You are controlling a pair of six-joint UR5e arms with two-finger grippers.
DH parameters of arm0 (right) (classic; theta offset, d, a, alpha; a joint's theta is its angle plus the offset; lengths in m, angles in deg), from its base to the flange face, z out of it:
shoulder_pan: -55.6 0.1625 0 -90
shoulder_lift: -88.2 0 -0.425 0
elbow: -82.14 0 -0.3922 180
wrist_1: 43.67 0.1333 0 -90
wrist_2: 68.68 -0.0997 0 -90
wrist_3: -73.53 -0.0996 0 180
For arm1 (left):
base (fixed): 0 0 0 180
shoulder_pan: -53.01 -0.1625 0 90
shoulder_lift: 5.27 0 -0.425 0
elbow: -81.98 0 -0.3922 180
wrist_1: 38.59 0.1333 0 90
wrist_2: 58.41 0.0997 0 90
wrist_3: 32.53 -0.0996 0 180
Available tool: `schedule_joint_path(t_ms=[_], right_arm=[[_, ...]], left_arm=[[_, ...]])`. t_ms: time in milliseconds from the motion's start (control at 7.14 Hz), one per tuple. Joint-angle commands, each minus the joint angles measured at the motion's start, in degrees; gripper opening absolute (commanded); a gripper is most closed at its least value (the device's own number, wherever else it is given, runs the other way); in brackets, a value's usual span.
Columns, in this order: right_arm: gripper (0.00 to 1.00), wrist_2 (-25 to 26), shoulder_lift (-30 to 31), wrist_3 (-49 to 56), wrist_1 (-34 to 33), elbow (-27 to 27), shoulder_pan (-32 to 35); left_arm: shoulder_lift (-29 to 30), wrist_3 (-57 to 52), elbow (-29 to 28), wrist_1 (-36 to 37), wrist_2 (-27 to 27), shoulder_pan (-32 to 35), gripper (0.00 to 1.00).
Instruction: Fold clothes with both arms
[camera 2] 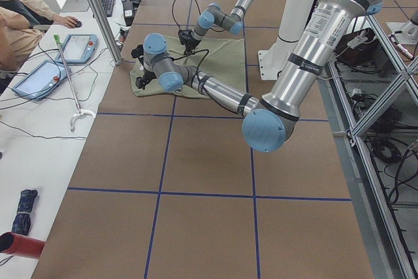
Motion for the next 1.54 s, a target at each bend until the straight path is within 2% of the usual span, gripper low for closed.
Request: schedule_joint_path(t_ms=[0,280,840,1120,1260,1400], right_arm=[[0.0,-0.3,3.1,4.3,-0.4,-3.4,2.9],[0.0,-0.4,7.2,9.8,-0.4,-6.9,5.8],[0.0,-0.3,9.3,12.9,-0.2,-7.2,7.3],[0.98,-0.1,9.4,11.9,0.7,-6.8,7.3],[0.99,-2.0,9.2,11.6,3.1,-7.2,8.3],[0.99,-8.9,9.4,8.9,7.0,-7.7,10.2]], left_arm=[[0.0,0.1,0.0,0.0,0.0,0.0,1.0],[0.1,0.2,0.3,0.0,0.0,0.0,1.0],[0.1,0.2,0.5,0.0,0.0,0.0,1.0],[0.1,0.2,0.7,0.0,0.0,0.0,1.0],[0.1,0.3,1.1,0.0,0.0,0.0,1.0],[0.0,0.4,1.6,0.1,0.1,0.0,1.0]])
